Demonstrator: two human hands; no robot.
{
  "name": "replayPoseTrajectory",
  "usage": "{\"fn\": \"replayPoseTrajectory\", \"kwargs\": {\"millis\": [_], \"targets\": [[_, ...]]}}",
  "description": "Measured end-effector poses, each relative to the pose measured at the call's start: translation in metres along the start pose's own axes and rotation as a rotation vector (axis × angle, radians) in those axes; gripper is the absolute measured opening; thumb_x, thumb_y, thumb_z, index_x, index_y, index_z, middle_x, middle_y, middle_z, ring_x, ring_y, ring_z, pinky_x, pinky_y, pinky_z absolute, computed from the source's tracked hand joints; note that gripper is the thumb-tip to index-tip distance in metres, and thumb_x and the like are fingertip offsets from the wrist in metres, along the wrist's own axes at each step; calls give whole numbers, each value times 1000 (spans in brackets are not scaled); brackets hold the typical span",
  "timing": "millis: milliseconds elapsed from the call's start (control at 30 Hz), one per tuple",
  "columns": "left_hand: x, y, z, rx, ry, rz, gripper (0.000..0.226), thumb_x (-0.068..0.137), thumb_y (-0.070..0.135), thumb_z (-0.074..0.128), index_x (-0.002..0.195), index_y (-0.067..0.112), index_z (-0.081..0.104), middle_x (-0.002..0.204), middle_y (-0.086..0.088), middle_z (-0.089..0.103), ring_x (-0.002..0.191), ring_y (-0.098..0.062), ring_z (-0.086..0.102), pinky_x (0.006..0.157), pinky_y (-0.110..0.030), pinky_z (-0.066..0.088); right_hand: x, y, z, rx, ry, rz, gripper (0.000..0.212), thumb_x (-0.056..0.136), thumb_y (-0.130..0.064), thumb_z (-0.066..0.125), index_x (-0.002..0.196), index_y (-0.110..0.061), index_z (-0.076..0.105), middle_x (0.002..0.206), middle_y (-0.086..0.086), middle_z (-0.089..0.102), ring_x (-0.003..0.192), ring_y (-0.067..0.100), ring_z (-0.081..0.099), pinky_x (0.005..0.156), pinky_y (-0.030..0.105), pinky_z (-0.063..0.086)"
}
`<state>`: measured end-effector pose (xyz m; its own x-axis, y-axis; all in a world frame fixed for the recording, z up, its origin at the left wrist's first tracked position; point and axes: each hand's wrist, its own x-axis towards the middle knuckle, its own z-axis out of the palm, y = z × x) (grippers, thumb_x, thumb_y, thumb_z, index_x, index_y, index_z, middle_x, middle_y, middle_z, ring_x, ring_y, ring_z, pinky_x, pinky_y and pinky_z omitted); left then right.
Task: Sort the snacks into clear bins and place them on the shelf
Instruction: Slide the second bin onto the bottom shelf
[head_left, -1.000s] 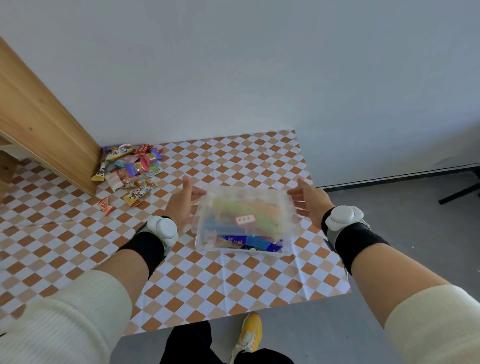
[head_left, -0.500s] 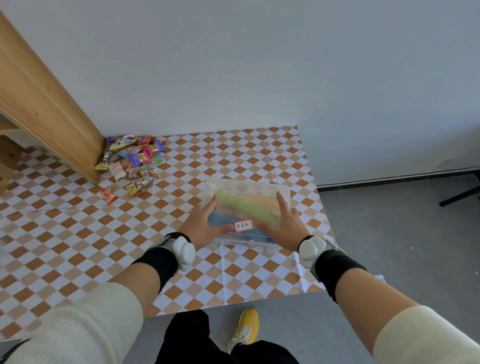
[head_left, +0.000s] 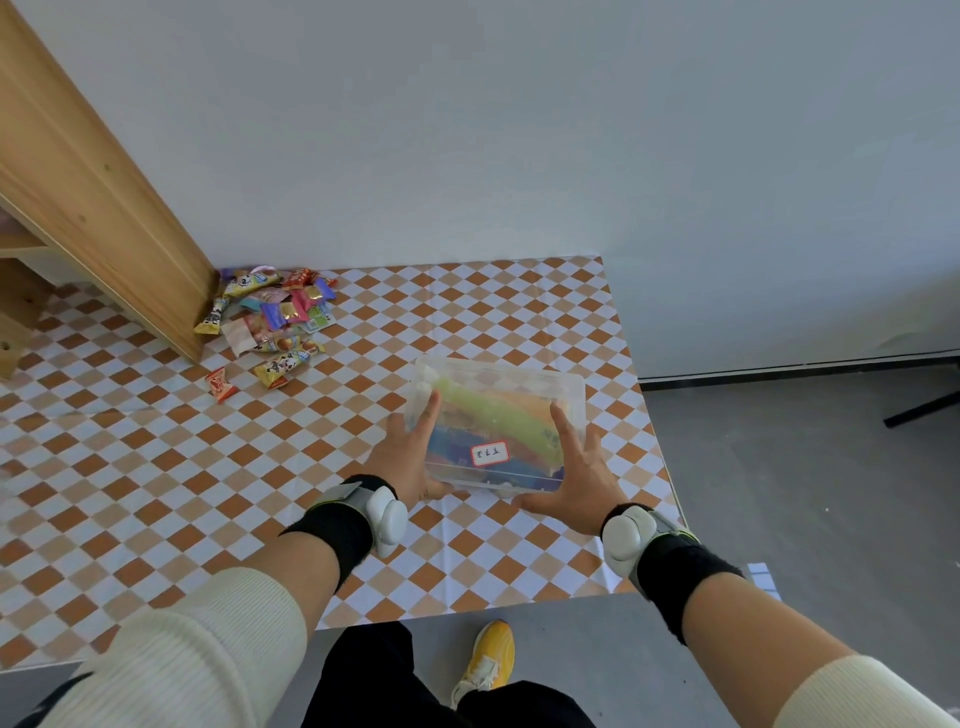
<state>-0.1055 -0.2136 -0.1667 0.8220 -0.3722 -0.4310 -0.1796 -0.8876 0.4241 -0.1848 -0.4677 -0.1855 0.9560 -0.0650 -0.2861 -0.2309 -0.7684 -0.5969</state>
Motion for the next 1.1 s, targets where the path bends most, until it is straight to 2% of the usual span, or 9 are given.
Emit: {"fn": "replayPoseTrajectory", "kwargs": {"millis": [167,300,400,467,533,733,867,1033,1100], "targets": [[-5,4,0,14,22,-23,124,79,39,80,149,47,-22,142,-22,27,100,-35,62,88,-37,54,0,-1,5,-17,12,33,134,64,-47,89,148,-56,-14,133,9,33,97,25,61,88,41,58],[-21,-4,4,-23,84,-14,119,80,39,76,151,45,-19,142,-19,31,103,-33,60,85,-36,54,-3,-12,1,-56,-13,9,133,65,-46,89,148,-56,-14,129,7,37,88,14,60,81,30,57],[-31,-16,5,-57,83,-43,119,78,43,76,151,45,-18,144,-18,26,111,-32,56,91,-35,52,-4,-23,1,-62,-66,9,132,64,-46,89,150,-54,-10,129,5,36,81,7,56,64,15,47],[-42,-29,-6,-66,111,-59,120,77,43,77,152,44,-17,145,-19,24,114,-33,54,93,-34,50,-4,-44,3,-65,-90,-19,130,64,-44,88,151,-52,-8,129,4,34,81,9,57,65,16,48],[-48,-41,-16,-83,123,-71,119,77,39,77,151,45,-16,142,-19,26,104,-31,55,88,-31,50,1,-60,4,-89,-88,-46,129,65,-43,87,154,-48,-7,127,5,35,85,11,54,69,18,49],[-86,-106,-63,-111,211,-128,120,72,39,75,150,49,-15,132,-16,33,98,-31,56,81,-31,50,13,-148,27,-89,-126,-136,124,69,-37,83,155,-45,-7,128,8,34,91,21,60,69,23,53],[-117,-167,-99,-117,273,-176,116,72,39,73,152,48,-10,146,-20,23,117,-35,52,88,-32,49,23,-217,59,-91,-142,-209,123,68,-38,82,154,-47,-6,133,10,33,91,19,59,65,20,50],[-151,-240,-137,-104,327,-213,116,72,40,76,154,44,-6,142,-16,26,117,-33,51,89,-31,48,32,-296,102,-95,-174,-232,123,69,-37,82,153,-48,-7,129,9,36,93,23,61,75,32,58],[-166,-275,-153,-93,332,-232,115,73,41,76,154,42,-5,139,-16,30,116,-33,51,88,-29,46,36,-331,124,-85,-185,-245,124,69,-39,82,153,-49,-8,131,9,36,97,23,59,79,32,57]]}}
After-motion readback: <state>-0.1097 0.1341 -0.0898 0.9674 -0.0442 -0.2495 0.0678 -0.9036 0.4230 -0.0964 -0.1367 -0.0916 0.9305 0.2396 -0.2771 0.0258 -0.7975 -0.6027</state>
